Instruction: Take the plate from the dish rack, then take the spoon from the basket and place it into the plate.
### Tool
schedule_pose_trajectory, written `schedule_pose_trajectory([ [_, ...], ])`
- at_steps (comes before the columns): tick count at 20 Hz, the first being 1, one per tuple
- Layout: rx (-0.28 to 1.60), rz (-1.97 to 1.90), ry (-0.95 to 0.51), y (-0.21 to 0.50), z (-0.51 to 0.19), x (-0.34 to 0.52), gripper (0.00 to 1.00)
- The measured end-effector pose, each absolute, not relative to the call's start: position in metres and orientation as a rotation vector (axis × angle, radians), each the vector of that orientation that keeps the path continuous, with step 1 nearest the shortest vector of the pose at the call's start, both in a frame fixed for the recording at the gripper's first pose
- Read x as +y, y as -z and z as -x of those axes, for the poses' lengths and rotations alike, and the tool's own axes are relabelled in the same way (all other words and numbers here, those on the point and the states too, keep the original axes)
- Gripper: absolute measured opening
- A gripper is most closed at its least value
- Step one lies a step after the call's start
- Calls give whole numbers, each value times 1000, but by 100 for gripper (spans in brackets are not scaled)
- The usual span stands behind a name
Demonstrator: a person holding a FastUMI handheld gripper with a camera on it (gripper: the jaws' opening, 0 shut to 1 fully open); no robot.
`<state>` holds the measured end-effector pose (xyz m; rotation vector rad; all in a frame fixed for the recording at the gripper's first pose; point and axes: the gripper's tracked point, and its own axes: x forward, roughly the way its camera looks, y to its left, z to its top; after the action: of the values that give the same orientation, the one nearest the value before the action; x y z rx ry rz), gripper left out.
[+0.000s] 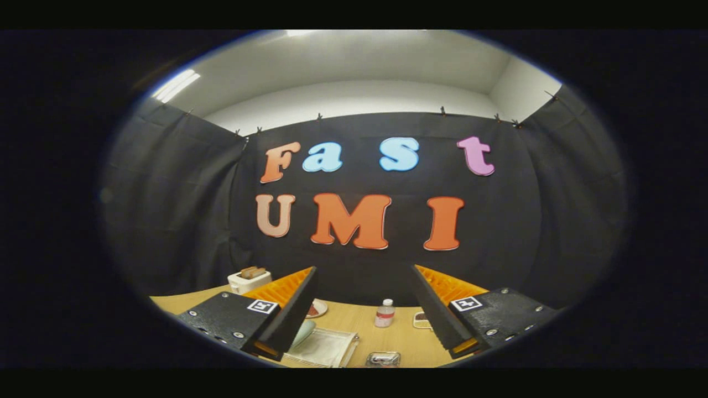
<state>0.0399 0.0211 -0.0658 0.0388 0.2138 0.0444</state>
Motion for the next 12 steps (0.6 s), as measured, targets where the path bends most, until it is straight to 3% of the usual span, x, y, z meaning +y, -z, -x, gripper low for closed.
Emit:
schedule_pose_trajectory([
  [12,769,-128,-224,200,-83,111,98],
])
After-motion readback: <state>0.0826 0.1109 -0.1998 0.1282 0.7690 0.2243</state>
